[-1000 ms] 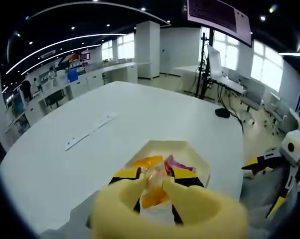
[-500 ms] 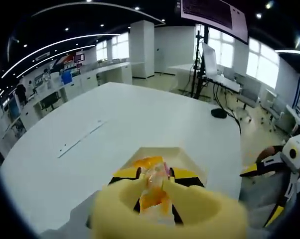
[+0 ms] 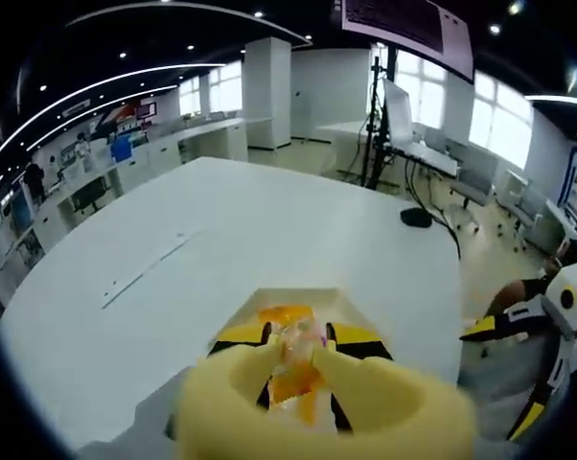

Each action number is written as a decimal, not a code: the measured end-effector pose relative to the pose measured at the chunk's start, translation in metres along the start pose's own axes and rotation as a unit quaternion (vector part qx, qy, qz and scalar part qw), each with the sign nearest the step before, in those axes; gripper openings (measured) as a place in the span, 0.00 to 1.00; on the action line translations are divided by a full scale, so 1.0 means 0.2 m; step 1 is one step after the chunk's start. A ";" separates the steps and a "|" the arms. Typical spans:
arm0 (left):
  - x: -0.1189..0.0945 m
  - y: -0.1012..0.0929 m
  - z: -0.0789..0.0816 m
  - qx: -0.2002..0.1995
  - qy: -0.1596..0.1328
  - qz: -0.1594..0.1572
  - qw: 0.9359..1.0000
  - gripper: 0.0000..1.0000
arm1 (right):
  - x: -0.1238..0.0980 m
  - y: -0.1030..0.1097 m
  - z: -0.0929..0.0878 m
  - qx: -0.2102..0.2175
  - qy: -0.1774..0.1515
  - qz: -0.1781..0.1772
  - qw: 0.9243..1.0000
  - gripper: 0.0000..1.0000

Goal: Place the target food into the container with the food tongs after gripping and lifting it, then release it inside without dropping or visibly crushing the food.

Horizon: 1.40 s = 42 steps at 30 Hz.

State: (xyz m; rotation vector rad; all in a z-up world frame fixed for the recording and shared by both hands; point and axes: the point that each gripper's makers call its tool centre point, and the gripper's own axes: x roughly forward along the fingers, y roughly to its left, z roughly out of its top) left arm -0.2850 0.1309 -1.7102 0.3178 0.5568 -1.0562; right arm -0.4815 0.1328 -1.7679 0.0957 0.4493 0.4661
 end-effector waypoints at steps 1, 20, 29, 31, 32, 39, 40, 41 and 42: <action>0.01 -0.01 0.00 0.001 0.000 -0.001 1.000 0.19 | 0.00 0.00 0.01 0.000 -0.006 -0.002 1.000 1.00; 0.06 -0.06 0.03 0.005 -0.003 -0.013 1.000 0.19 | 0.00 0.00 0.01 0.002 -0.005 -0.001 1.000 1.00; 0.06 -0.07 0.04 -0.006 -0.011 -0.014 1.000 0.23 | 0.00 0.00 0.01 0.002 -0.005 -0.001 1.000 1.00; 0.06 -0.07 0.04 -0.003 -0.011 -0.012 1.000 0.22 | 0.00 0.00 0.00 0.002 -0.005 -0.001 1.000 1.00; 0.06 -0.07 0.03 -0.004 -0.010 -0.013 1.000 0.22 | 0.00 0.00 0.00 0.002 -0.005 -0.001 1.000 1.00; 0.01 -0.03 0.00 -0.011 -0.013 -0.006 1.000 0.22 | 0.00 0.01 0.00 0.003 -0.003 0.002 1.000 1.00; 0.00 -0.02 -0.01 -0.011 -0.013 -0.004 1.000 0.22 | 0.00 0.01 0.00 0.003 -0.002 0.002 1.000 1.00; -0.02 -0.01 -0.02 -0.013 -0.014 -0.002 1.000 0.22 | 0.00 0.01 0.00 0.003 -0.002 0.003 1.000 1.00; -0.04 0.00 -0.03 -0.015 -0.014 0.000 1.000 0.23 | 0.00 0.01 0.00 0.002 -0.002 0.004 1.000 1.00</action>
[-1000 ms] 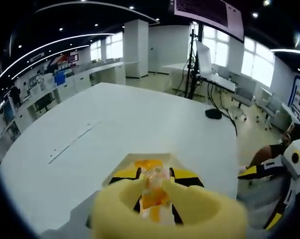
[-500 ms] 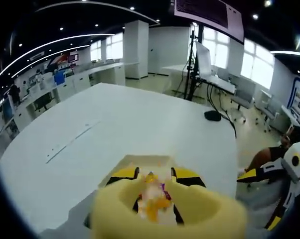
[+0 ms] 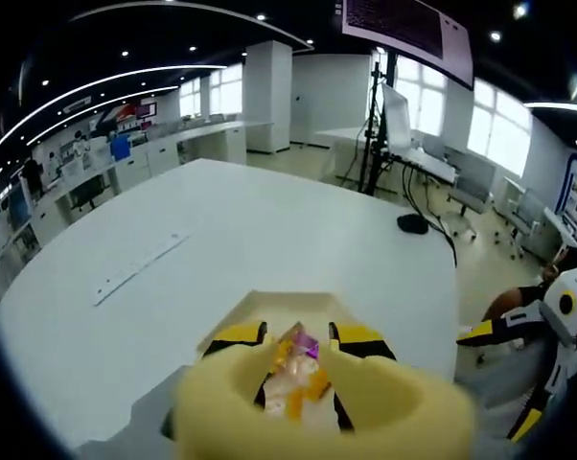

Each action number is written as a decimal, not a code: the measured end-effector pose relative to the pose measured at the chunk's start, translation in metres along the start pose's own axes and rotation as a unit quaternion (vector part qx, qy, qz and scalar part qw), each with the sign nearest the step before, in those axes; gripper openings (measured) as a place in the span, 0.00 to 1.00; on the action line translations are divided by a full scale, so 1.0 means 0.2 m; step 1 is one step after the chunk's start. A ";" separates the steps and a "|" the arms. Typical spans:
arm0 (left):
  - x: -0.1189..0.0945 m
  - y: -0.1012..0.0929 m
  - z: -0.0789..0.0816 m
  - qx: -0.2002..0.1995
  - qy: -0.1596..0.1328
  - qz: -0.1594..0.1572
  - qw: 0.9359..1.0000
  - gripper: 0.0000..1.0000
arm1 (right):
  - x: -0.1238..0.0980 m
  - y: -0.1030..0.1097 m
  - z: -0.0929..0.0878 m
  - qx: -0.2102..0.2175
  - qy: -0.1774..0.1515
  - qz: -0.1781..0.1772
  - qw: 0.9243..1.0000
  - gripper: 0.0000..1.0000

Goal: Place the target food into the container with the food tongs after gripping and lifting it, then release it inside without dropping or visibly crushing the food.

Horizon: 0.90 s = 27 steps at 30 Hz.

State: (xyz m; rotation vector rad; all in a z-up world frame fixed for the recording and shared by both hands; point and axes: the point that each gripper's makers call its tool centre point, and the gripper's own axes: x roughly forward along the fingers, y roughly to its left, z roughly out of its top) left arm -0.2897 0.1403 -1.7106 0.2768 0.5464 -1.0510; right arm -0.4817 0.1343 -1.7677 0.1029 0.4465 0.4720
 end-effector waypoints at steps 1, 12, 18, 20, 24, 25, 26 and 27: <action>-0.03 0.02 -0.02 -0.003 -0.001 0.004 1.000 0.23 | 0.00 0.00 0.00 -0.001 -0.001 0.000 1.000 1.00; -0.35 0.31 -0.30 -0.046 0.004 0.063 0.997 0.23 | -0.02 -0.05 0.03 0.004 -0.020 -0.028 0.999 1.00; -0.48 0.43 -0.48 -0.064 0.009 0.090 0.994 0.23 | -0.02 -0.06 0.03 0.006 -0.021 -0.041 0.999 1.00; -0.49 0.44 -0.52 -0.066 0.013 0.093 0.993 0.24 | -0.02 -0.06 0.03 0.004 -0.019 -0.042 0.999 1.00; -0.53 0.46 -0.59 -0.078 0.011 0.105 0.991 0.24 | -0.02 -0.07 0.02 0.002 -0.013 -0.042 0.999 1.00; -0.54 0.46 -0.60 -0.077 0.011 0.111 0.991 0.24 | -0.02 -0.07 0.02 0.002 -0.012 -0.042 0.999 1.00; -0.55 0.48 -0.60 -0.073 0.009 0.120 0.990 0.24 | -0.02 -0.06 0.02 0.001 -0.011 -0.042 0.999 1.00; -0.55 0.48 -0.62 -0.083 0.008 0.120 0.989 0.24 | -0.02 -0.06 0.01 0.001 -0.009 -0.043 0.999 1.00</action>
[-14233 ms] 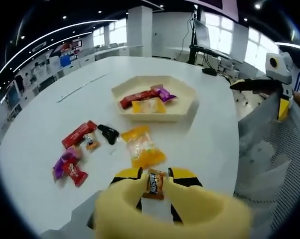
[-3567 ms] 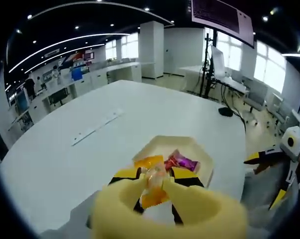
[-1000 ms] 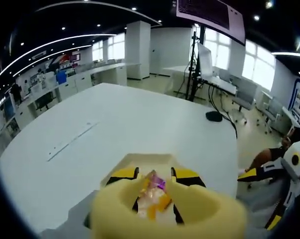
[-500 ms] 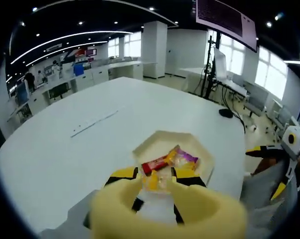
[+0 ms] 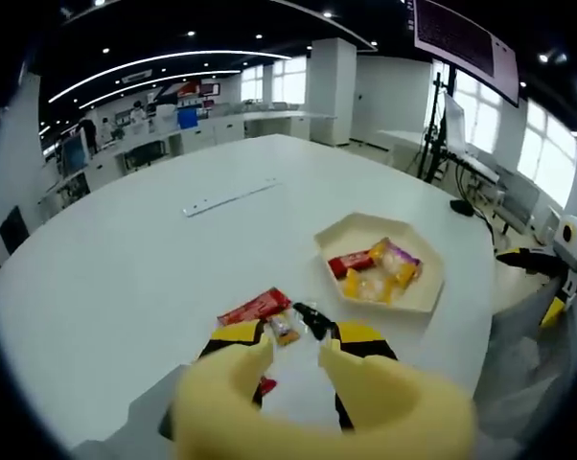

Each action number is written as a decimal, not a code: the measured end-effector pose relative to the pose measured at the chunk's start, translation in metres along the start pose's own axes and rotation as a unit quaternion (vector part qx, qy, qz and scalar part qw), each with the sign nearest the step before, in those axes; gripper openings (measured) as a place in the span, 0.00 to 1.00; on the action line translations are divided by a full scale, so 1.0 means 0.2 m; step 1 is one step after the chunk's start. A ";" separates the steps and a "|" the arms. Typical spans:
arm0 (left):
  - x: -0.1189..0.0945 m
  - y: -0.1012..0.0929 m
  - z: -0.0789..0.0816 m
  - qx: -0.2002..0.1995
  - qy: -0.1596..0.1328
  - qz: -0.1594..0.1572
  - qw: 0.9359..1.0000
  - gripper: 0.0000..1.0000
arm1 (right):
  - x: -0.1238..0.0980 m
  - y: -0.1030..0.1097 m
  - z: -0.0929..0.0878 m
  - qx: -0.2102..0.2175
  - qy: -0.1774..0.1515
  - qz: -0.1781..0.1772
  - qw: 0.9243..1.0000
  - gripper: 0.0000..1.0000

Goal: Place the target food into the container with the food tongs after gripping and lifting it, then release it inside without dropping or visibly crushing the food.

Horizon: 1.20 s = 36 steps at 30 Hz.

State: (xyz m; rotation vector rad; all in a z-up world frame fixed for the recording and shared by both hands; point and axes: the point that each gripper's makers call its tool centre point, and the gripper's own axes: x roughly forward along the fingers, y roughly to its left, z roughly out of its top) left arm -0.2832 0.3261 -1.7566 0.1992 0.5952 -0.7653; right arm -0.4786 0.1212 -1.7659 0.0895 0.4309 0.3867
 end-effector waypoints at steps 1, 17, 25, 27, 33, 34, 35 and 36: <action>0.00 0.01 -0.01 -0.003 0.000 0.002 1.000 0.24 | 0.00 0.00 0.00 -0.001 0.001 0.000 1.000 1.00; 0.09 0.18 -0.17 -0.059 0.042 0.095 0.993 0.25 | 0.01 0.01 -0.01 -0.003 0.012 0.012 1.000 1.00; 0.14 0.21 -0.21 -0.078 0.065 0.113 0.988 0.25 | 0.01 0.02 -0.01 -0.003 0.011 0.015 1.000 1.00; 0.16 0.21 -0.22 -0.089 0.071 0.117 0.987 0.25 | 0.01 0.02 -0.01 -0.003 0.011 0.015 1.000 1.00; 0.20 0.20 -0.27 -0.096 0.086 0.122 0.984 0.25 | 0.01 0.03 -0.01 -0.003 0.011 0.018 1.000 1.00; 0.20 0.21 -0.27 -0.096 0.086 0.124 0.984 0.25 | 0.01 0.03 -0.01 -0.003 0.011 0.018 1.000 1.00; 0.20 0.22 -0.28 -0.098 0.085 0.126 0.984 0.25 | 0.01 0.03 -0.01 -0.003 0.011 0.018 1.000 1.00; 0.20 0.22 -0.28 -0.099 0.086 0.126 0.983 0.25 | 0.01 0.03 -0.01 -0.002 0.011 0.019 1.000 1.00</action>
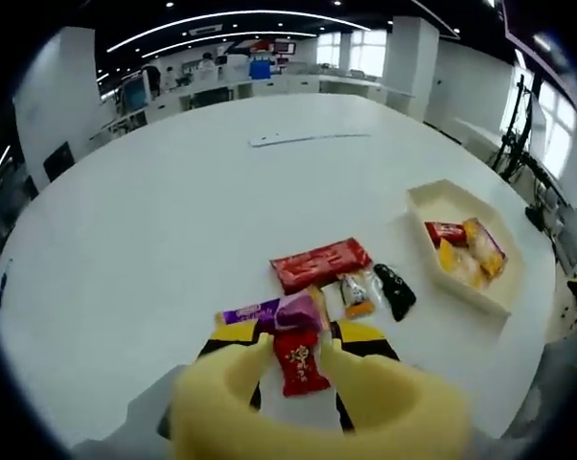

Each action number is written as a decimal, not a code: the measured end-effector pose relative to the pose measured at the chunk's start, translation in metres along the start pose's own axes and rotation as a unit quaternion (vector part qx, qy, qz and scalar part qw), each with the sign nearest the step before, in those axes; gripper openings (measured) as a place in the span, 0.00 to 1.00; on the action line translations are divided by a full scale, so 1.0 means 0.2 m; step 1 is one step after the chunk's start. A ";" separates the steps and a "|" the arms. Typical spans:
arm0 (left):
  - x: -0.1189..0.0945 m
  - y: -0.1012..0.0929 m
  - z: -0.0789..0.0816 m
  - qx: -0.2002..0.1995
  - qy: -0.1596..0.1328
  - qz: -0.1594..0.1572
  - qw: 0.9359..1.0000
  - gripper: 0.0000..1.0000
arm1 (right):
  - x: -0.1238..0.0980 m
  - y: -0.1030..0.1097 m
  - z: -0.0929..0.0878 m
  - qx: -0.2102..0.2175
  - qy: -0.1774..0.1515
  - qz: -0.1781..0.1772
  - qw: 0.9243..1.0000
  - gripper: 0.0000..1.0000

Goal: Place the target food into the container with the food tongs after gripping and lifting it, then release it inside without dropping or visibly crushing the food.

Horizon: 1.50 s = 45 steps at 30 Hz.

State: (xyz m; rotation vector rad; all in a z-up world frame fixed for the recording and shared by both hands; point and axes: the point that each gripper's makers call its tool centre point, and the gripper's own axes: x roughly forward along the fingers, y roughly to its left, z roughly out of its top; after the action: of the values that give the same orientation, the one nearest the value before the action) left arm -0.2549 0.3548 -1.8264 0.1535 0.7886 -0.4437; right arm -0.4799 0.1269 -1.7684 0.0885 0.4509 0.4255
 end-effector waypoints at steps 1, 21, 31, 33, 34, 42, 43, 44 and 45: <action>0.00 0.00 0.00 0.000 0.000 0.001 1.000 0.25 | 0.00 0.00 0.00 0.000 0.000 0.000 1.000 1.00; -0.02 -0.01 -0.03 -0.009 -0.006 -0.027 1.000 0.16 | 0.00 0.00 -0.01 0.000 0.004 0.002 1.000 1.00; -0.05 -0.01 -0.03 -0.006 -0.016 -0.031 0.999 0.16 | 0.00 0.00 -0.01 -0.001 0.006 0.002 1.000 1.00; -0.05 0.00 -0.02 -0.003 -0.018 -0.029 0.999 0.16 | 0.00 0.00 -0.01 -0.001 0.006 0.002 1.000 1.00; -0.05 0.00 -0.02 -0.005 -0.019 -0.030 0.999 0.16 | 0.00 0.00 -0.01 -0.001 0.006 0.002 1.000 1.00; -0.11 -0.01 0.05 -0.008 -0.035 -0.035 0.999 0.17 | 0.00 0.00 -0.01 -0.002 0.006 0.003 1.000 1.00; -0.12 -0.01 0.06 -0.005 -0.039 -0.035 0.999 0.17 | 0.00 0.00 -0.01 -0.002 0.007 0.004 1.000 1.00; -0.13 -0.02 0.08 -0.003 -0.042 -0.036 0.998 0.17 | 0.00 0.01 -0.01 -0.002 0.007 0.004 1.000 1.00; -0.13 -0.02 0.09 -0.002 -0.043 -0.035 0.998 0.17 | 0.00 0.01 -0.01 -0.002 0.007 0.004 1.000 1.00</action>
State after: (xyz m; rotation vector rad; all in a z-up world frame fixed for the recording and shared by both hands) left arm -0.2618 0.3555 -1.7951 0.1015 0.7114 -0.5121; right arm -0.4803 0.1282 -1.7703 0.0828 0.4642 0.4361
